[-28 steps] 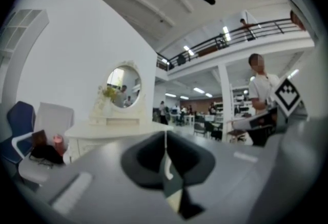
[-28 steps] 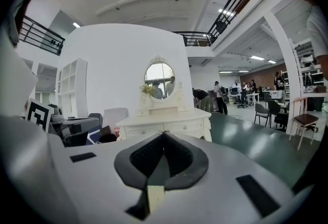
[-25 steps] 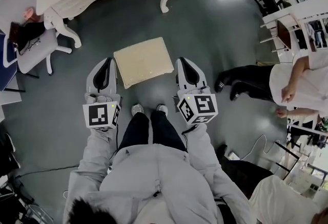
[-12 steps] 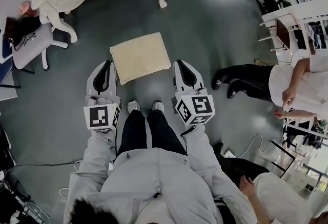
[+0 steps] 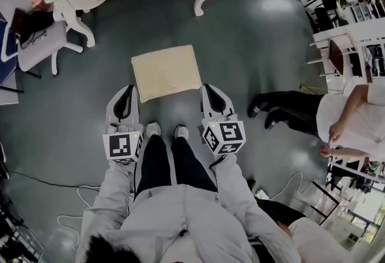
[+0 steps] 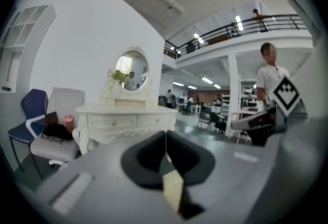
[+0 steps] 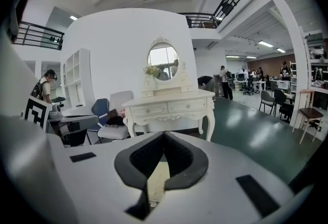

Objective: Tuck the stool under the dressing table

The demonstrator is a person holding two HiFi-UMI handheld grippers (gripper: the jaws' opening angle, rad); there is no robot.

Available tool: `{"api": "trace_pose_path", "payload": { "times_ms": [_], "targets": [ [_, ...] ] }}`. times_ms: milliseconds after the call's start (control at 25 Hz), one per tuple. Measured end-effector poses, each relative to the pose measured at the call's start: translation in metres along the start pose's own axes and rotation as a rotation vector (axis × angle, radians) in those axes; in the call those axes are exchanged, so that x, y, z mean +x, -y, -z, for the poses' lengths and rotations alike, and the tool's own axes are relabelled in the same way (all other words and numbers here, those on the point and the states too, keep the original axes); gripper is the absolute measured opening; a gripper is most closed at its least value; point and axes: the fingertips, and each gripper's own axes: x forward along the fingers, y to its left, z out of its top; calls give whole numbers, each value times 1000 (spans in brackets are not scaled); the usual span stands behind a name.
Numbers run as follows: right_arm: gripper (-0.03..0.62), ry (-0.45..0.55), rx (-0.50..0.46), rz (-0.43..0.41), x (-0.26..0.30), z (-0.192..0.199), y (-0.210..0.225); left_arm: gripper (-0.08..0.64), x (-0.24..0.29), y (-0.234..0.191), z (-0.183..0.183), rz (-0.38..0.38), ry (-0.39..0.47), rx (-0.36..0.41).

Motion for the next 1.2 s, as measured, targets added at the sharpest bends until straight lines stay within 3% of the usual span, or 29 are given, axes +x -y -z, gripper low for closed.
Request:
{"api": "trace_pose_path", "payload": {
  "times_ms": [440,880,1200],
  "targets": [
    [15,-74,5,-61,8,47,21,15,-7,13,50,-92,-64,-59],
    [32,-148,-4,-105,13,96,46,17,-4,39,99,-119,-125,-72],
    [52,-170,-3,-138,19,122,56,62,-1,45,126,-148,-131,-77]
  ]
}}
